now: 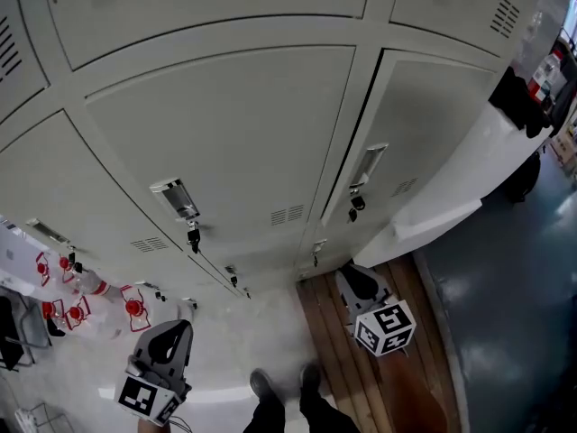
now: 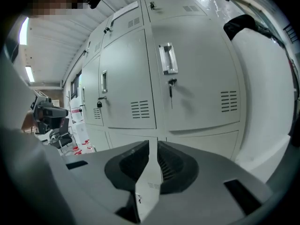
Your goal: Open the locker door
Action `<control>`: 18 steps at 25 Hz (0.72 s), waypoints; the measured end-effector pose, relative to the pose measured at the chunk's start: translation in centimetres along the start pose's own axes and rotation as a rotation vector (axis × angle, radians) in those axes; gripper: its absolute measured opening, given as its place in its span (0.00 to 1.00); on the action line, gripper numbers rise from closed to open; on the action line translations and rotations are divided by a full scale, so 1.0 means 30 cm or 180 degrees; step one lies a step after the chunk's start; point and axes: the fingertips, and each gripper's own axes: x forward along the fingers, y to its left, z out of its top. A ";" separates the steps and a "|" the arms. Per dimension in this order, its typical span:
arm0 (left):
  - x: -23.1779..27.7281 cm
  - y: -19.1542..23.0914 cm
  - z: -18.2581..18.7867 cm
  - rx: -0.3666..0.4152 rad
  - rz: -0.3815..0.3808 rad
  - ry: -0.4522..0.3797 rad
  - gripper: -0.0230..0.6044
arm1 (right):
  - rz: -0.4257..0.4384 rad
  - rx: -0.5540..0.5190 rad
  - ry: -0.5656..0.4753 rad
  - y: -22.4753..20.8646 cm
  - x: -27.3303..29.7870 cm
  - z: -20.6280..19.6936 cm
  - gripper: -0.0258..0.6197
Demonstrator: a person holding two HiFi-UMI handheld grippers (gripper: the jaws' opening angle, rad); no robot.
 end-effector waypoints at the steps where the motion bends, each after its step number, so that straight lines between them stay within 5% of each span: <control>1: 0.013 0.002 -0.022 0.0018 0.0003 -0.0011 0.06 | 0.0017 -0.0002 0.0013 -0.013 0.026 -0.033 0.10; 18: 0.231 0.056 -0.463 -0.0114 0.0277 0.0171 0.06 | 0.0186 -0.0089 0.0242 -0.223 0.435 -0.516 0.20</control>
